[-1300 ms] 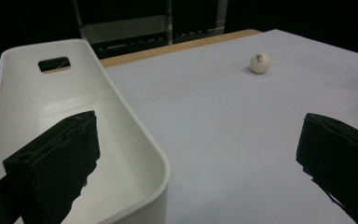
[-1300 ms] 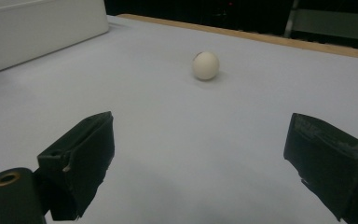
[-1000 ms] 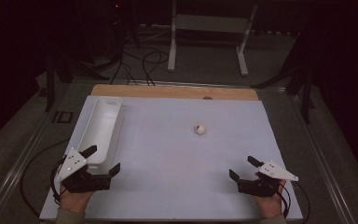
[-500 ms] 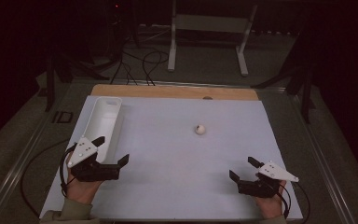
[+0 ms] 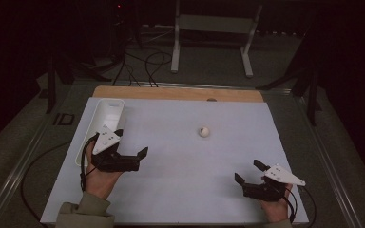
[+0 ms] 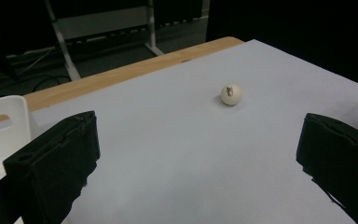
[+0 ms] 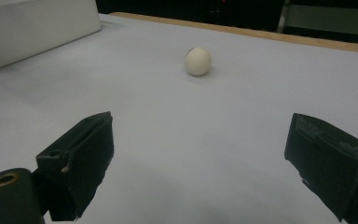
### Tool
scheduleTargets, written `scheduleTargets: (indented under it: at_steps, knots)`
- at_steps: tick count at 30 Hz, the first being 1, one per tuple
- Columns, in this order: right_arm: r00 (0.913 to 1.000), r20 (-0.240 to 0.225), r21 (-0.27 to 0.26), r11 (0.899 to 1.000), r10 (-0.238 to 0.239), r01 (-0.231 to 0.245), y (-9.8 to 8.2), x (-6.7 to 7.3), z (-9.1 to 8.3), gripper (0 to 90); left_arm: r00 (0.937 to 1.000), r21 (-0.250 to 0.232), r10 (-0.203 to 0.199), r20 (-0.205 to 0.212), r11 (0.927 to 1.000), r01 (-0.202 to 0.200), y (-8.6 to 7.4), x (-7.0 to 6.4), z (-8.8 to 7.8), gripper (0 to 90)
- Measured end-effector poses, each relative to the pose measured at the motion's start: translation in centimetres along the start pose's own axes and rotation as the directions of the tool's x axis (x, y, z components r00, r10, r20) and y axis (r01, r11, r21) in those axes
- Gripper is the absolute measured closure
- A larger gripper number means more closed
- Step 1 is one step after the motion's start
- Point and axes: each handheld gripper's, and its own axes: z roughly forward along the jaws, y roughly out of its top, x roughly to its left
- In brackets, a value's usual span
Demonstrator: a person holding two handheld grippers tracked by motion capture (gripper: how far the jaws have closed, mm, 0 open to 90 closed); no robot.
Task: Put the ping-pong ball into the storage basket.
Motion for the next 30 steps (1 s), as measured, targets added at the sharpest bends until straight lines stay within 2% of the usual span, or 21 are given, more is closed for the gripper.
scheduleTargets:
  at_steps: [13, 18, 30]
  knots:
    - [1.0, 0.002, 0.005, 1.0, 0.002, -0.002, 0.0, -0.1, 0.1, 7.3, 0.9991, 0.038, 0.04, 0.014, 0.9985, -0.04, 1.6, -1.5, 2.9, 0.0]
    - [1.0, 0.002, 0.008, 1.0, 0.0, 0.0, -0.1, -0.1, 0.1, 7.3, 0.9993, 0.041, 0.031, 0.021, 0.9986, -0.032, 1.9, -1.6, 3.7, 0.0]
    - [1.0, 0.002, 0.012, 1.0, -0.004, 0.004, -0.1, 0.0, 0.1, 7.3, 0.9988, 0.055, 0.046, 0.02, 0.9974, -0.047, 2.3, -1.8, 5.7, 0.0]
